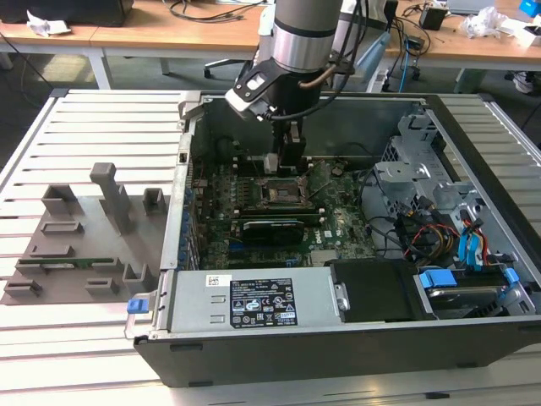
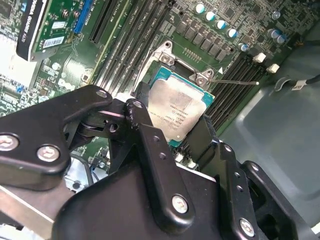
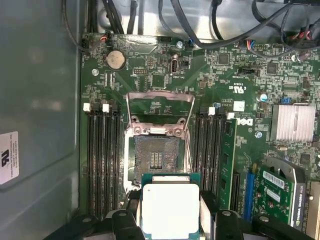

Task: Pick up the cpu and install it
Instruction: 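Place the cpu into insertion slot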

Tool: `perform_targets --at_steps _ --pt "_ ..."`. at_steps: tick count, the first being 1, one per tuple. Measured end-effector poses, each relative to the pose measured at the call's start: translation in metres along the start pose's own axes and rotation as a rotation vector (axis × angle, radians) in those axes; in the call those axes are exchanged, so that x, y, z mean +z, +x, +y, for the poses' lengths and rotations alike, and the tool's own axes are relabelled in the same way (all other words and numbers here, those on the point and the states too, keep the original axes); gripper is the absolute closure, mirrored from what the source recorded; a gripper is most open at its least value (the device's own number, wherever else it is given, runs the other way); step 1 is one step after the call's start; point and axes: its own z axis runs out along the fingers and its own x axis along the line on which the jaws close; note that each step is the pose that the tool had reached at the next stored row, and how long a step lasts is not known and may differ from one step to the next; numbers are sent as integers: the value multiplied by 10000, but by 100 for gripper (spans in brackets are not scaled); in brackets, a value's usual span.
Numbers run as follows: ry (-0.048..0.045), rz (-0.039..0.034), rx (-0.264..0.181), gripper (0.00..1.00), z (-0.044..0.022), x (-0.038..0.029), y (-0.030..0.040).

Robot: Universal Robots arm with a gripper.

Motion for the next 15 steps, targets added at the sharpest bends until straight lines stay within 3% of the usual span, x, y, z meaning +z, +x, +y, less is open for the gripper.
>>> perform_targets --at_steps 3,15 --pt "13 27 464 45 0 1 0" --pt "8 7 255 45 4 6 0"
